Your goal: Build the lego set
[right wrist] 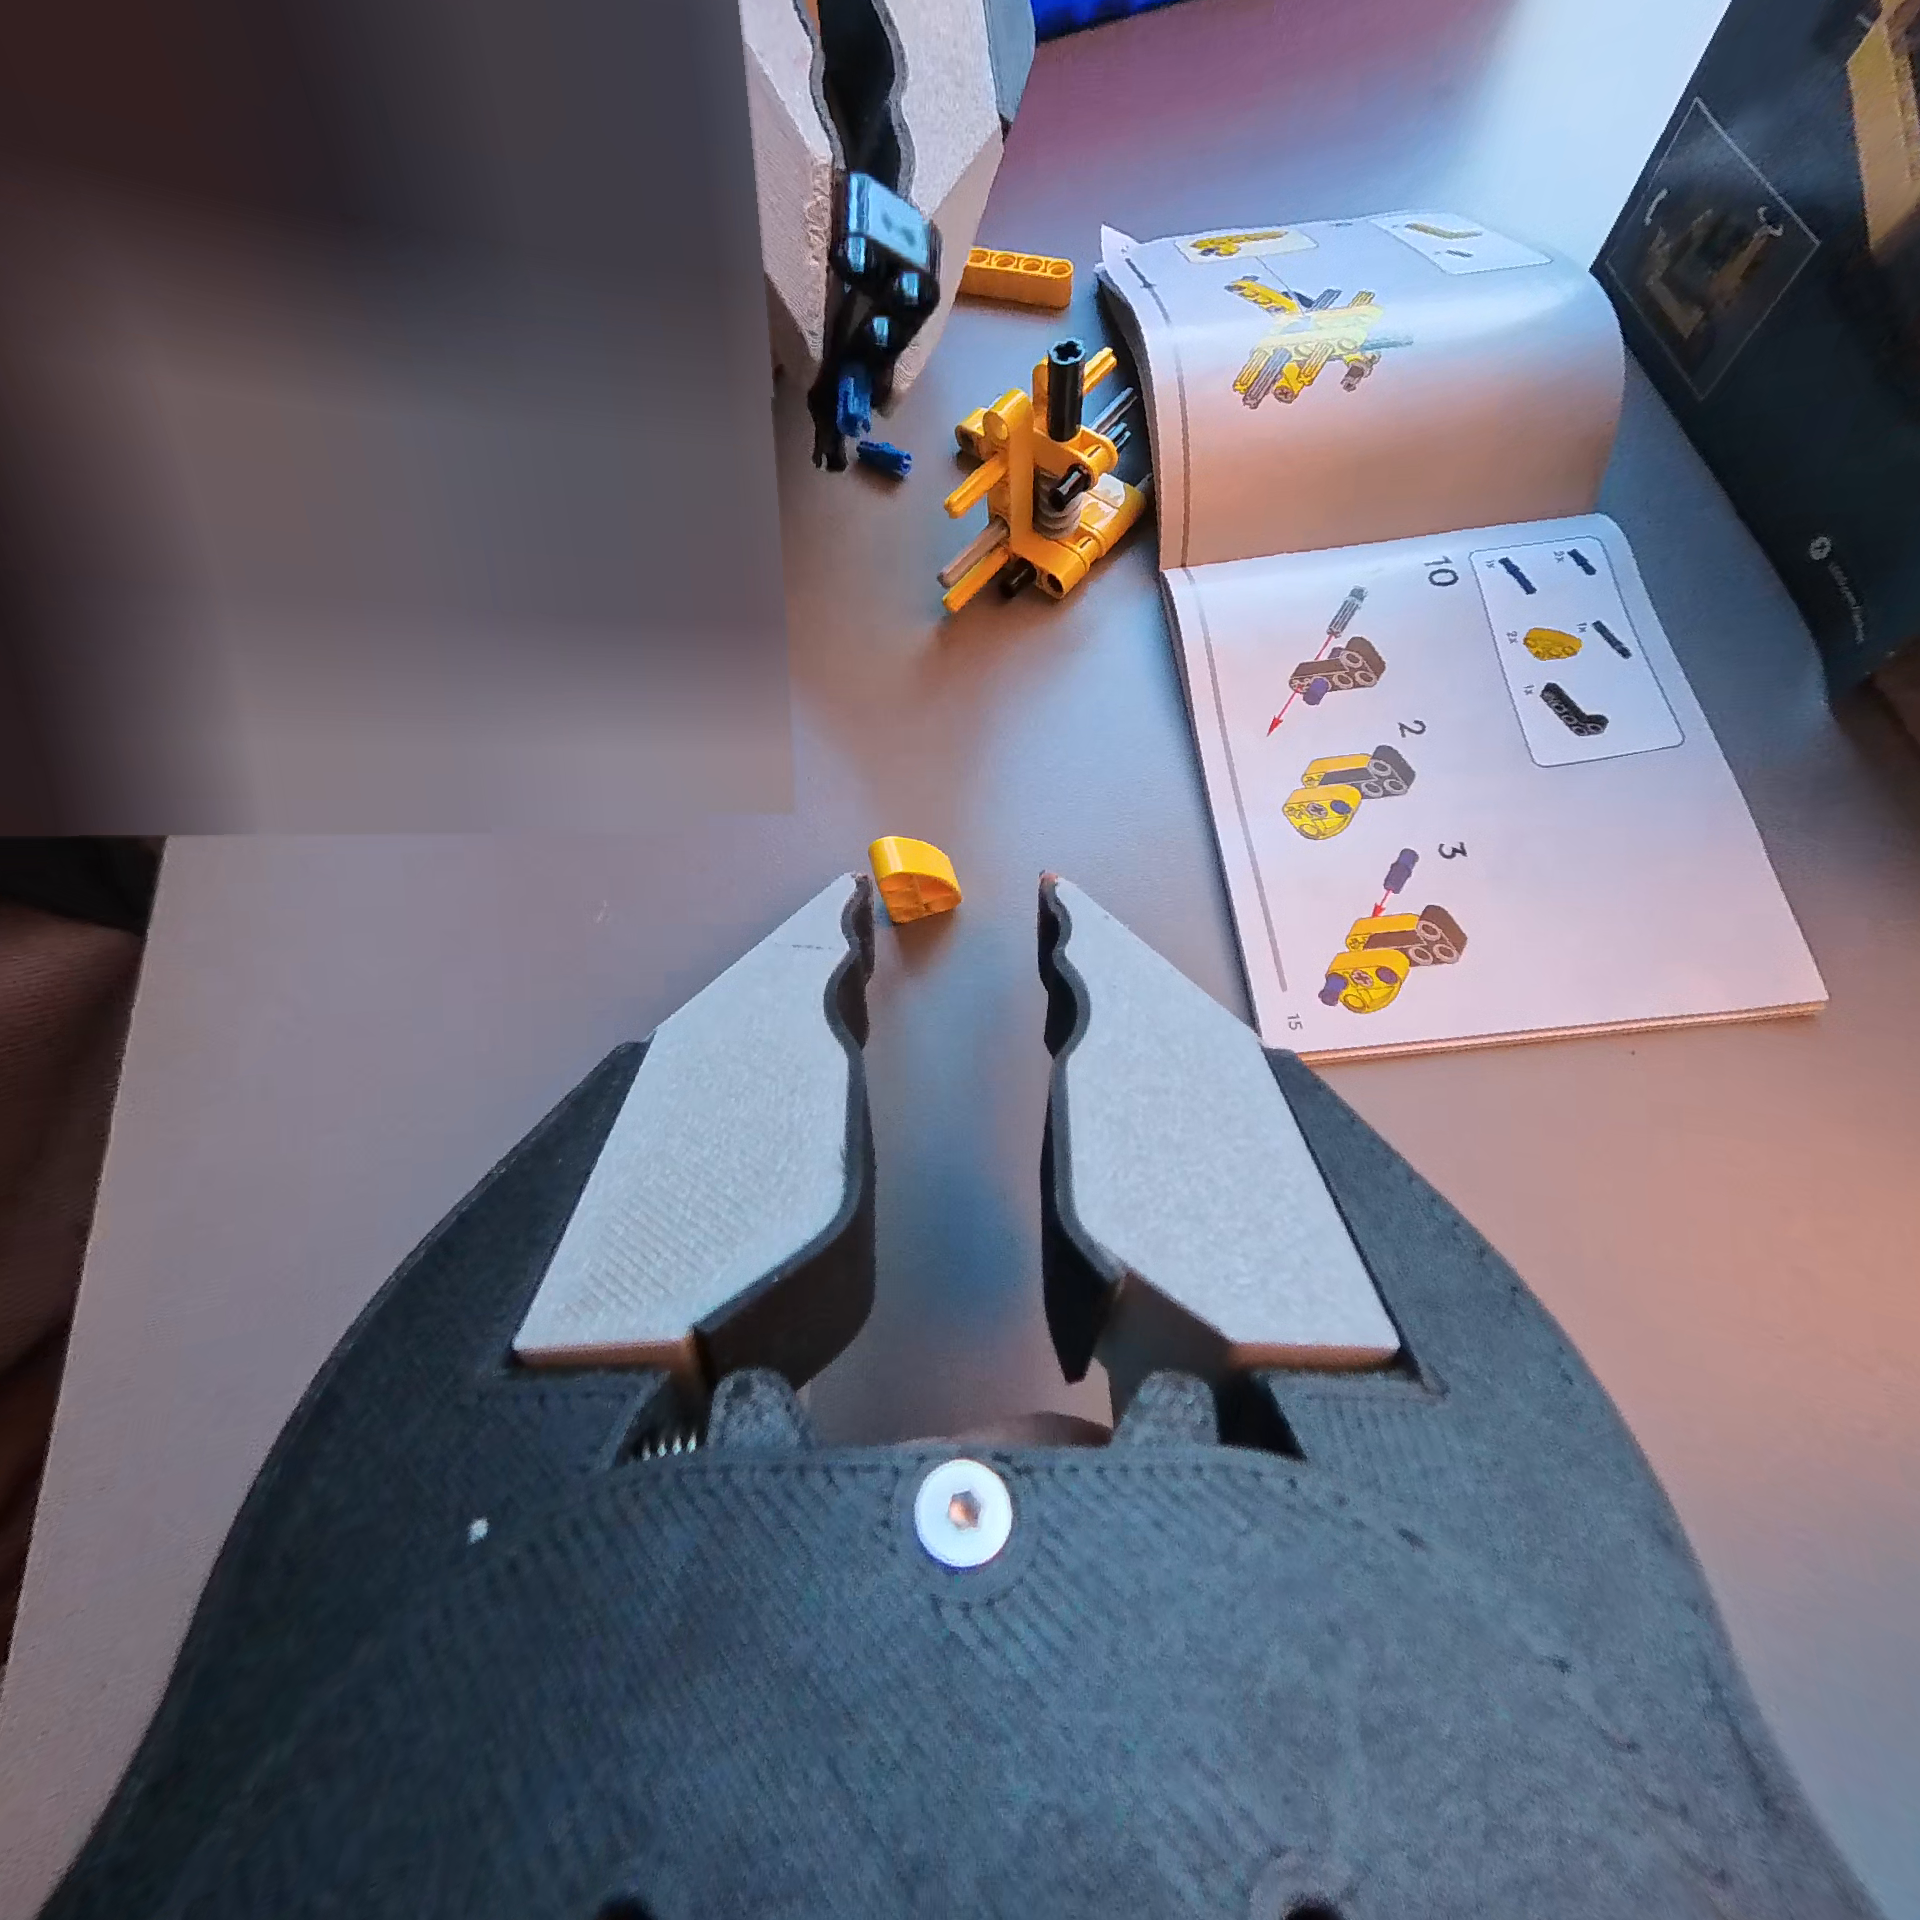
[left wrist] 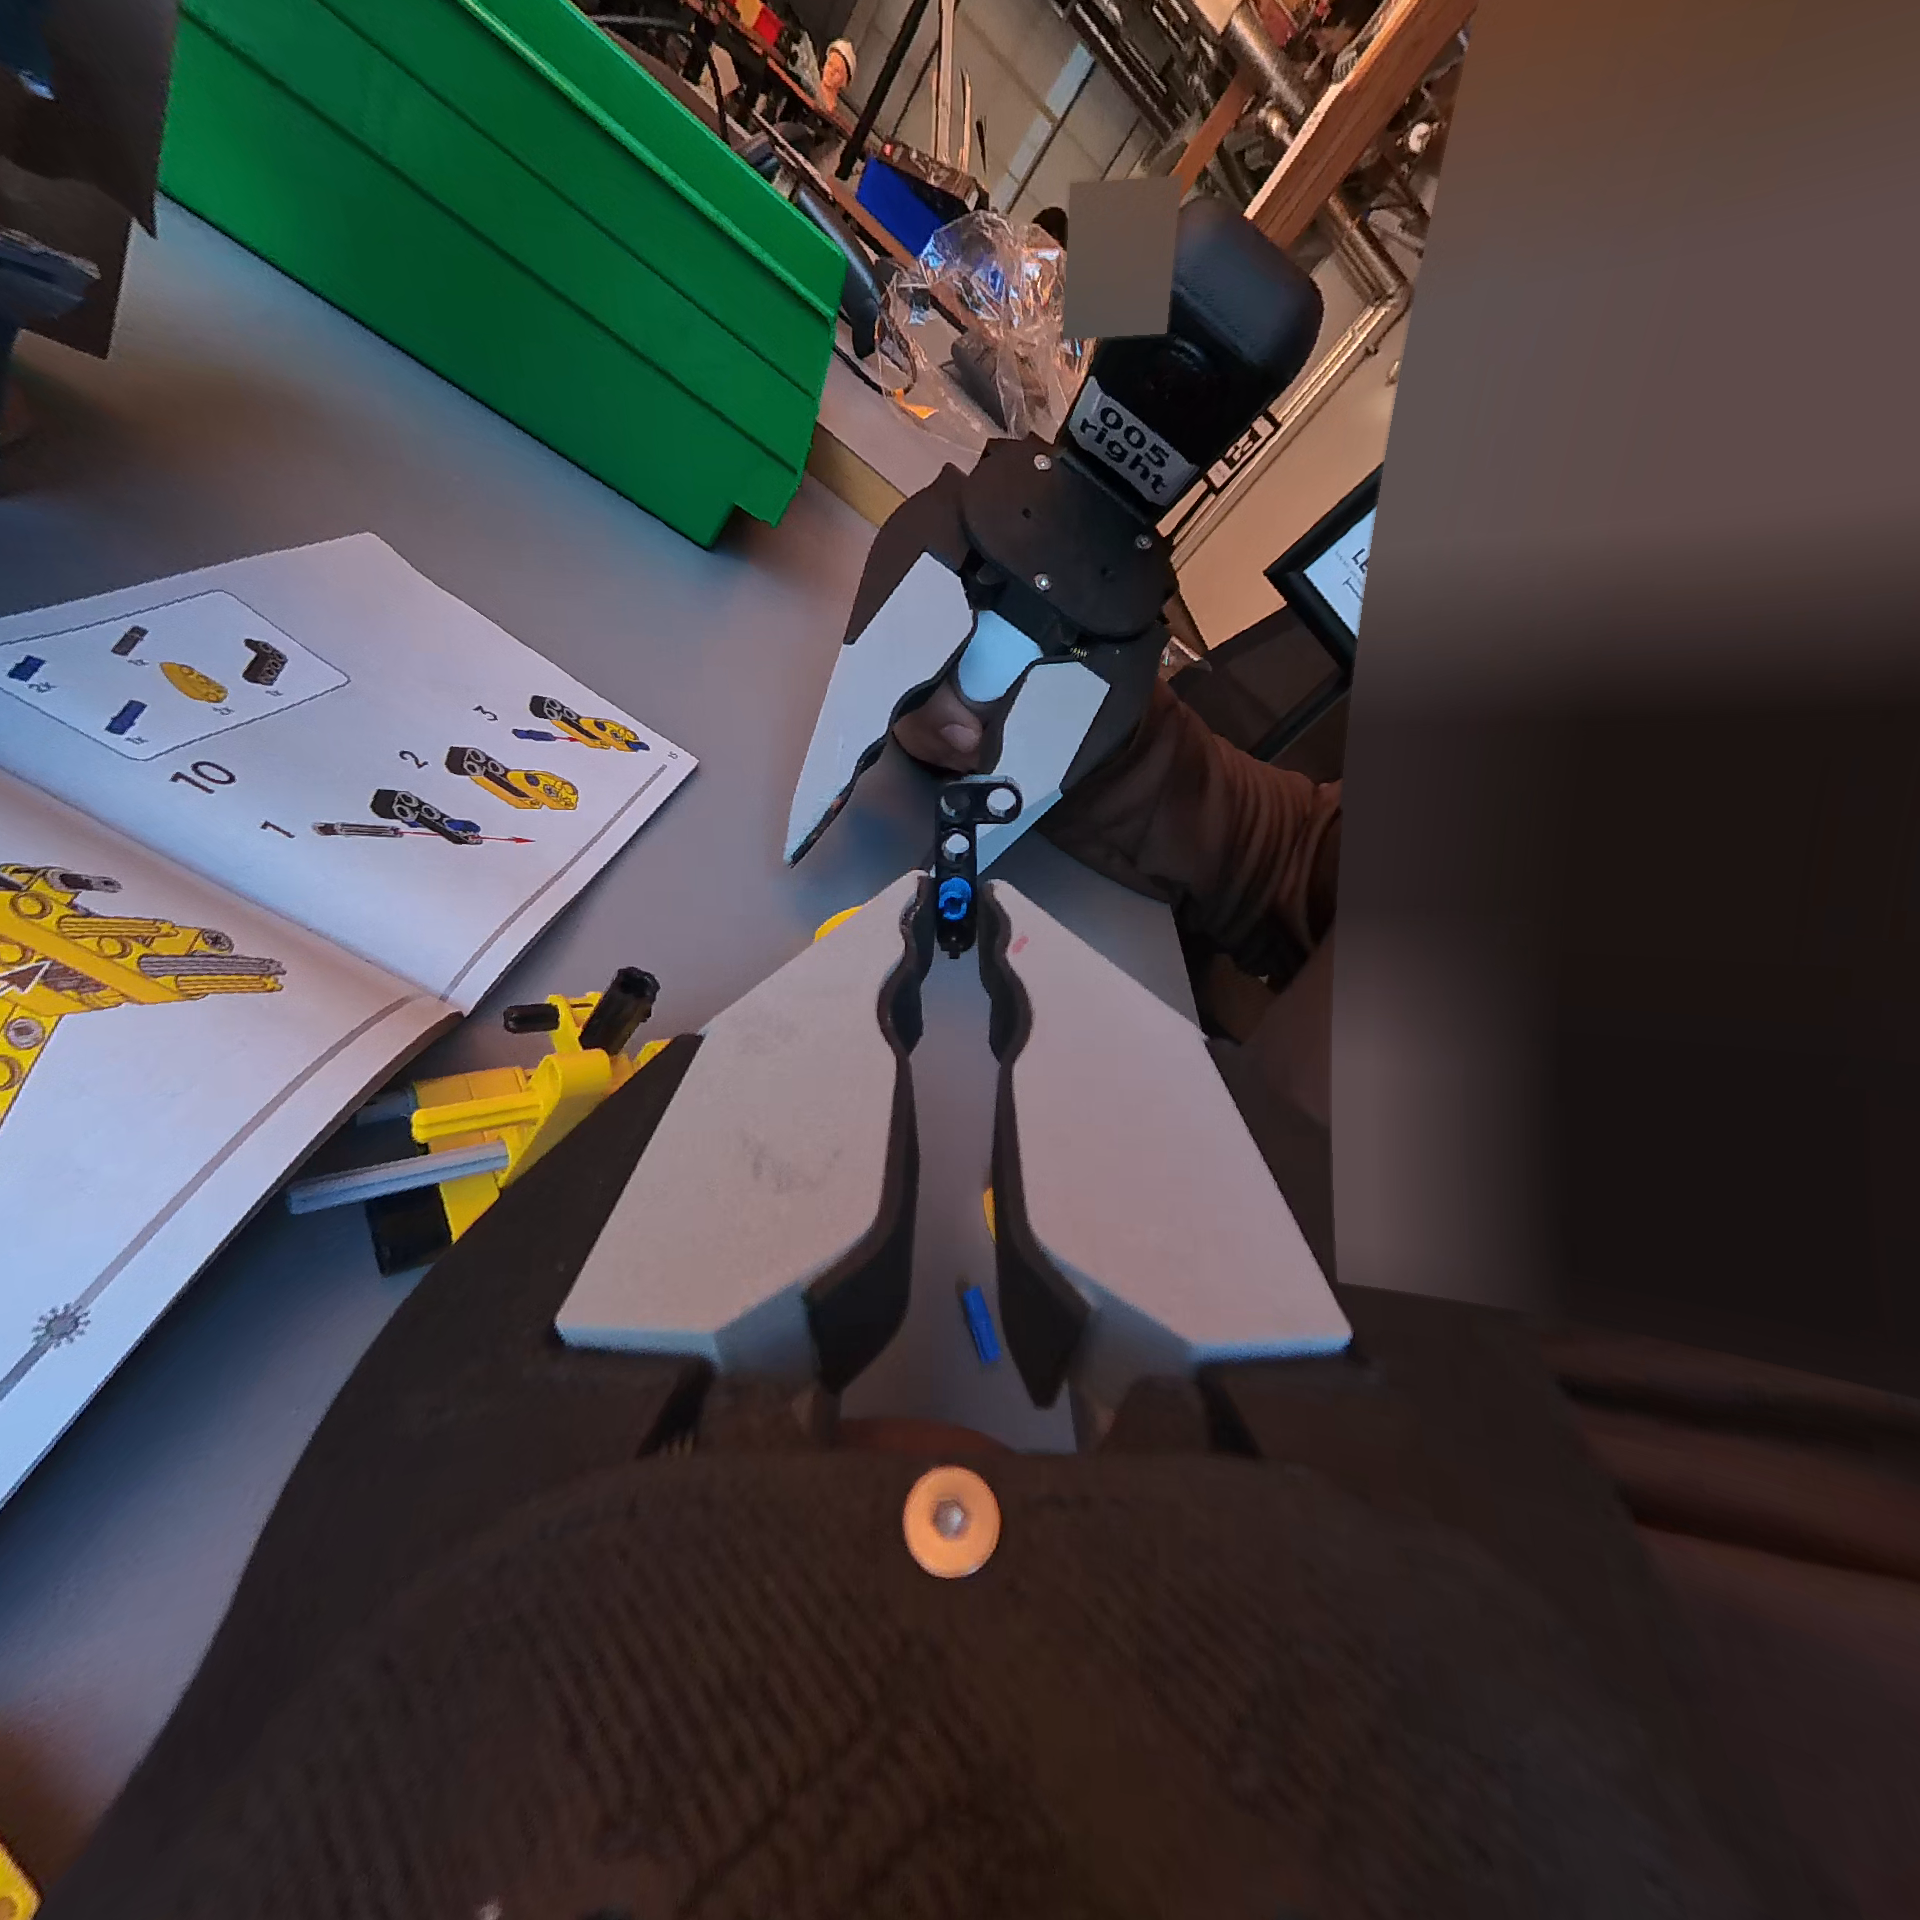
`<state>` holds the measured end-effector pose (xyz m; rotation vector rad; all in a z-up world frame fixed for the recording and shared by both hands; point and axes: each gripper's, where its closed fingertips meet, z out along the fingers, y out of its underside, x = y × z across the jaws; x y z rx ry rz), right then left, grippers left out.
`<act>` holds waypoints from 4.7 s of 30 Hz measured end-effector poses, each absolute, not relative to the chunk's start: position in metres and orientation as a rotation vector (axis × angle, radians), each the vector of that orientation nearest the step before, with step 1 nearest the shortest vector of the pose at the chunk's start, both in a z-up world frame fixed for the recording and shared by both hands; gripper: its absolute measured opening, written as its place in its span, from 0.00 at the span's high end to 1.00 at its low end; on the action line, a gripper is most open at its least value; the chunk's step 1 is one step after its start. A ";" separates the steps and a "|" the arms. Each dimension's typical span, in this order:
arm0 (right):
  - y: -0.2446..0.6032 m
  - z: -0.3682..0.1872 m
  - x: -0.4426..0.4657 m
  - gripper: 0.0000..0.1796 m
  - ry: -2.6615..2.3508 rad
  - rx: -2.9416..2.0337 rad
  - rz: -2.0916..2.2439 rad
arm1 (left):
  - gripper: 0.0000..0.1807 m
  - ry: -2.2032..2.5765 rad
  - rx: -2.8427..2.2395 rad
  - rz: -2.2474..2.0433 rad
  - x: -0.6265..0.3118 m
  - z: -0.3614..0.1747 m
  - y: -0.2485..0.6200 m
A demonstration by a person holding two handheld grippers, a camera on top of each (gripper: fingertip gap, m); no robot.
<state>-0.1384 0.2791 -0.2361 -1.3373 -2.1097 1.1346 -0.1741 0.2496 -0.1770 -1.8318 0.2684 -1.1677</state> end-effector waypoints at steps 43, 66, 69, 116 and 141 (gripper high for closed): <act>0.274 -0.246 -0.137 0.84 -2.179 -1.306 1.053 | 0.97 0.295 -1.868 -1.142 -0.169 -0.182 0.247; 0.274 -0.247 -0.137 0.84 -2.184 -1.312 1.047 | 0.97 0.289 -1.874 -1.146 -0.168 -0.182 0.248; 0.275 -0.246 -0.137 0.84 -2.181 -1.313 1.049 | 0.97 0.281 -1.875 -1.150 -0.169 -0.182 0.248; 0.230 -0.181 -0.159 0.88 -1.920 -1.147 1.551 | 0.98 0.449 -1.955 -0.970 -0.144 -0.194 0.241; 0.249 -0.172 -0.154 0.93 -1.821 -1.158 1.661 | 0.93 0.567 -1.960 -0.700 -0.150 -0.199 0.242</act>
